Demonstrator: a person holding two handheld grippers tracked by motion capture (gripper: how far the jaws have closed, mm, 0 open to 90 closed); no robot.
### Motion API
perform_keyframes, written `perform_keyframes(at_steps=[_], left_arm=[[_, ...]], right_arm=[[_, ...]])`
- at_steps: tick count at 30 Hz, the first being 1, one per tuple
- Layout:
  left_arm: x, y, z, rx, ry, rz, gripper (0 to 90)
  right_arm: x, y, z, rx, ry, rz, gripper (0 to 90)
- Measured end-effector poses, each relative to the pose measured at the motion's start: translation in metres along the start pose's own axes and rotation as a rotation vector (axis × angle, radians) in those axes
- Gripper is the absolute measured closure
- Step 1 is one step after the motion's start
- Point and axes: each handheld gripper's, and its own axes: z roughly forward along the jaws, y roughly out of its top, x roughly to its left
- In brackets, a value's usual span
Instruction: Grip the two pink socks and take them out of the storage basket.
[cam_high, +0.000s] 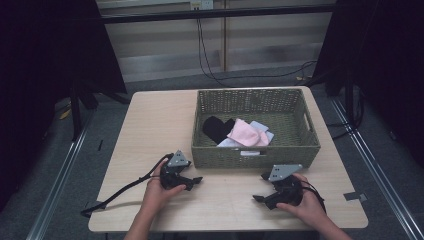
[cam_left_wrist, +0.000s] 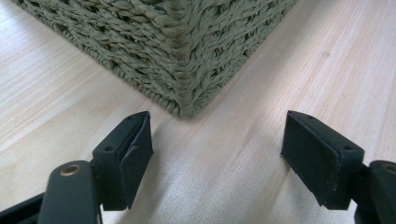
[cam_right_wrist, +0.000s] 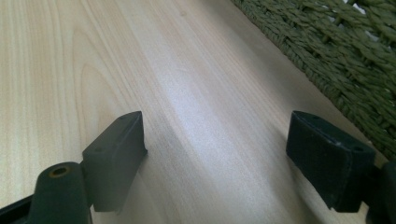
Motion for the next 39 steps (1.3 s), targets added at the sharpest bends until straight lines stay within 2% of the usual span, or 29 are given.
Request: perform_keyframes(at_steps=[4, 12, 19, 20, 24, 28, 31, 37, 39], left_arm=[[0.000, 0.000, 0.000, 0.001, 0.000, 0.001, 24.2], [0.000, 0.000, 0.000, 0.001, 0.000, 0.000, 24.2], [0.000, 0.000, 0.000, 0.000, 0.000, 0.000, 24.2], [0.000, 0.000, 0.000, -0.001, -0.001, 0.000, 24.2], [0.000, 0.000, 0.000, 0.001, 0.000, 0.000, 24.2], [0.000, 0.000, 0.000, 0.000, -0.001, 0.000, 24.2], [0.000, 0.000, 0.000, -0.001, -0.001, 0.000, 24.2], [0.000, 0.000, 0.000, -0.002, -0.001, 0.000, 24.2], [0.000, 0.000, 0.000, 0.000, -0.001, 0.000, 24.2]], right_arm=[[-0.002, 0.001, 0.000, 0.005, 0.003, 0.009, 19.4], [-0.007, 0.012, -0.007, 0.054, 0.033, 0.050, 20.8], [-0.013, 0.037, -0.025, 0.076, 0.062, 0.059, 23.1], [-0.015, 0.045, -0.030, 0.091, 0.061, 0.049, 23.1], [-0.020, 0.055, -0.037, 0.109, 0.069, 0.049, 23.1], [-0.024, 0.070, -0.048, 0.131, 0.093, 0.037, 23.5], [-0.025, 0.077, -0.052, 0.143, 0.091, 0.030, 23.5], [-0.024, 0.096, -0.063, 0.191, 0.122, 0.024, 23.6], [-0.024, 0.103, -0.067, 0.208, 0.111, 0.017, 23.7]])
